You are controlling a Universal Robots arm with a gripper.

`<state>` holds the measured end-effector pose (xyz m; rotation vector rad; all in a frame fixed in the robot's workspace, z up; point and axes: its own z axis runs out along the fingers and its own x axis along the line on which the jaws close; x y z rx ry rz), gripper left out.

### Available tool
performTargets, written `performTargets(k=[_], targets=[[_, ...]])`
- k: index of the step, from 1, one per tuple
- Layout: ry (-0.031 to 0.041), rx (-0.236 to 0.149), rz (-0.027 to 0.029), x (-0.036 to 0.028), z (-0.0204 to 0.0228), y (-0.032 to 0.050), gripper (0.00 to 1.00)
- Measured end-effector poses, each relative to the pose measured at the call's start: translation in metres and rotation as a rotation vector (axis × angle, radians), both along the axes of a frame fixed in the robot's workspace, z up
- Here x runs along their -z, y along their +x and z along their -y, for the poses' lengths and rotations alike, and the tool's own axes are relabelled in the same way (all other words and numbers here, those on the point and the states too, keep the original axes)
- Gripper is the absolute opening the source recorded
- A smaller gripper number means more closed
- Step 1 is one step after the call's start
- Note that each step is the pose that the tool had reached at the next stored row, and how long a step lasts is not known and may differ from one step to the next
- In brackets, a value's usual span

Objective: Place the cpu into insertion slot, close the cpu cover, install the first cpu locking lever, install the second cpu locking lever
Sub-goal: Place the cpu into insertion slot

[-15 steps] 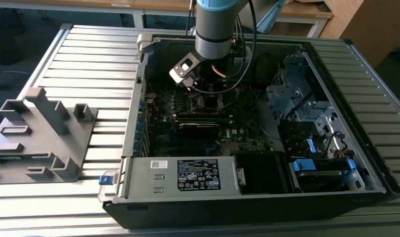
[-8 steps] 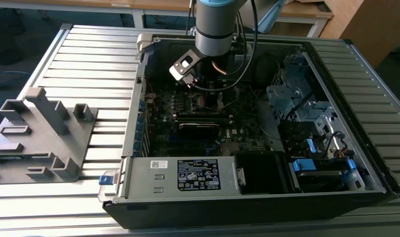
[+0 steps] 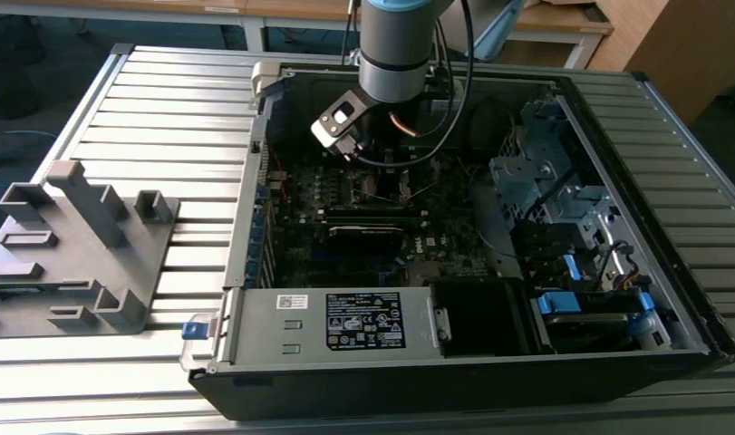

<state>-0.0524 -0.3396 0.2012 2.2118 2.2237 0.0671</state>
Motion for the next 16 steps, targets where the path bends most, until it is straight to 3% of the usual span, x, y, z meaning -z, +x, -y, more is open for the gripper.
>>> performTargets(k=[3,5,9,11,12,14,16], targets=[[0.0,0.0,0.0,-0.0001,0.0,0.0,0.6],[-0.0001,0.0,0.0,-0.0002,0.0,0.0,0.47],[0.0,0.0,0.0,-0.0003,0.0,0.0,0.35],[0.0,0.0,-0.0001,-0.0003,0.0,0.0,0.24],[0.0,0.0,0.0,-0.0004,0.0,0.0,0.24],[-0.0001,0.0,0.0,-0.0004,0.0,0.0,0.12],[-0.0001,0.0,-0.0001,-0.0005,0.0,0.0,0.1]])
